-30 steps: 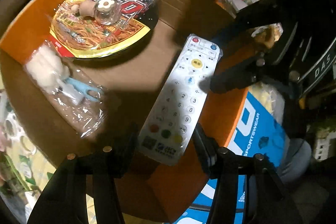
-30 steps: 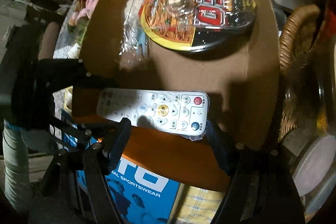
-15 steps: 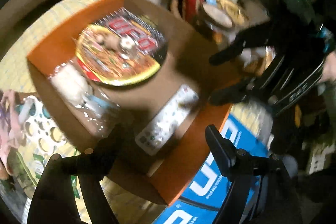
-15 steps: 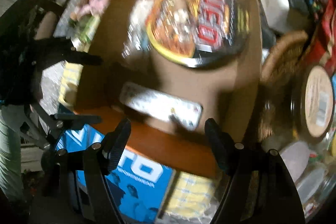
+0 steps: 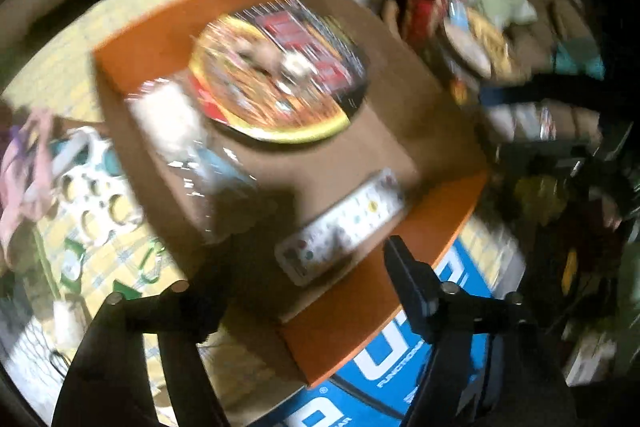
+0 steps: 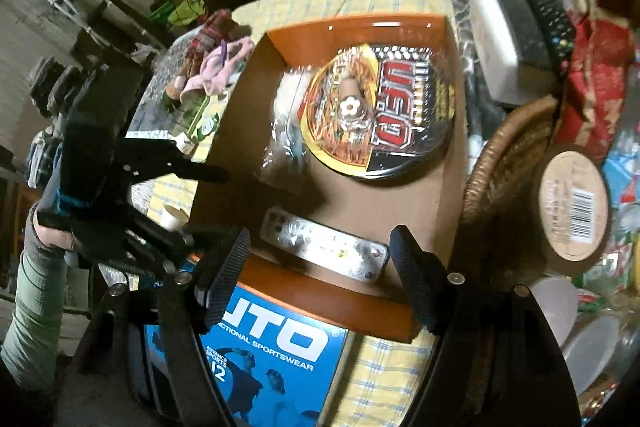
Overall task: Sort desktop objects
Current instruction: 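Move the right gripper to the pink cloth and grasp it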
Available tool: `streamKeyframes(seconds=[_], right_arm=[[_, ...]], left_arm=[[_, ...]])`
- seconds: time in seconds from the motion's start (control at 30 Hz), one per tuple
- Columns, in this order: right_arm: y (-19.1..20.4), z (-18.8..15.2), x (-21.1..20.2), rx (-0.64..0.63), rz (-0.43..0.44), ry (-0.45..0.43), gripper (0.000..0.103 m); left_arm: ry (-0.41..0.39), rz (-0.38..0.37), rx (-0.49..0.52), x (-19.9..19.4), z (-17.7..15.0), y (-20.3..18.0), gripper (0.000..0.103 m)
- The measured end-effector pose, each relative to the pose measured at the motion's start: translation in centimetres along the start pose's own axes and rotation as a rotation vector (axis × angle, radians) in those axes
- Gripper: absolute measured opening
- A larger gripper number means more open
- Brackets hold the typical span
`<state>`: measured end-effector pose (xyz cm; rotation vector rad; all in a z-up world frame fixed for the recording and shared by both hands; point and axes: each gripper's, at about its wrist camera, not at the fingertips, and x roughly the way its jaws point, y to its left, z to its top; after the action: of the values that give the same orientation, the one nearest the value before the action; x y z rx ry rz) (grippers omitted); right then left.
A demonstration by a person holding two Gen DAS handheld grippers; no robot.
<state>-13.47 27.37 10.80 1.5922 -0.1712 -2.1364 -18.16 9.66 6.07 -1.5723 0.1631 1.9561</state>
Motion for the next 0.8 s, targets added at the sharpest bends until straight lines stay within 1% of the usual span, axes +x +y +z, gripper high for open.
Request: streamKeyframes(seconds=[0.07,0.13,0.17,0.2,0.23,0.27,0.3,0.37,0.43,0.47,0.53,0.6,0.63,0.67,0.73,0.8], right_arm=[[0.7,0.3,-0.3,-0.009,0.023,-0.015,0.073],[1.6,0.6,-0.2,-0.018,0.032,-0.017,0.076],[2.2,0.8,0.1,-0.026,0.036,-0.016,0.077],[2.9,1.0,0.3,-0.033,0.041,-0.016,0.08],[3.6,1.3,0.5,-0.036,0.045,-0.021,0.085],[4.2,1.5,0.6,-0.04,0.05,-0.026,0.087],[5.1,2.0,0.8,-0.046,0.063,-0.033,0.089],[6.3,2.8,1.3,-0.052,0.086,-0.042,0.091],[7.9,3.9,2.0,-0.062,0.094,-0.046,0.091],[8.5,4.4,2.3,-0.067,0.095,-0.048,0.091],[10.0,5.6,3.2,-0.08,0.112,-0.052,0.091],[11.2,6.9,4.3,-0.073,0.139,-0.051,0.091],[11.7,7.7,4.9,-0.064,0.155,-0.045,0.091],[12.3,8.5,5.7,-0.059,0.169,-0.043,0.091],[13.3,10.6,7.4,-0.044,0.185,-0.045,0.091],[14.2,12.7,9.5,-0.021,0.187,-0.044,0.09]], left_arm=[[-0.05,0.022,-0.039,-1.7,-0.7,0.9,0.085],[-0.079,0.02,-0.078,-3.4,-1.4,2.1,0.087],[-0.094,0.04,-0.094,-4.2,-1.9,2.8,0.089],[-0.106,0.062,-0.11,-5.0,-2.4,3.6,0.091],[-0.117,0.077,-0.127,-5.6,-2.7,4.4,0.091],[-0.132,0.094,-0.153,-6.6,-3.2,5.5,0.092],[-0.149,0.114,-0.182,-7.6,-3.6,6.9,0.092],[-0.184,0.158,-0.221,-9.1,-4.2,9.4,0.092],[-0.218,0.226,-0.248,-10.3,-4.9,12.0,0.092],[-0.241,0.282,-0.268,-11.0,-5.4,13.7,0.092],[-0.266,0.354,-0.284,-11.2,-5.7,16.1,0.092],[-0.265,0.425,-0.286,-10.7,-6.0,18.9,0.092],[-0.26,0.442,-0.286,-10.2,-6.1,19.9,0.092],[-0.254,0.455,-0.29,-9.7,-6.2,21.1,0.092],[-0.246,0.454,-0.305,-8.5,-6.5,23.1,0.092],[-0.248,0.433,-0.331,-7.5,-6.8,25.1,0.092]])
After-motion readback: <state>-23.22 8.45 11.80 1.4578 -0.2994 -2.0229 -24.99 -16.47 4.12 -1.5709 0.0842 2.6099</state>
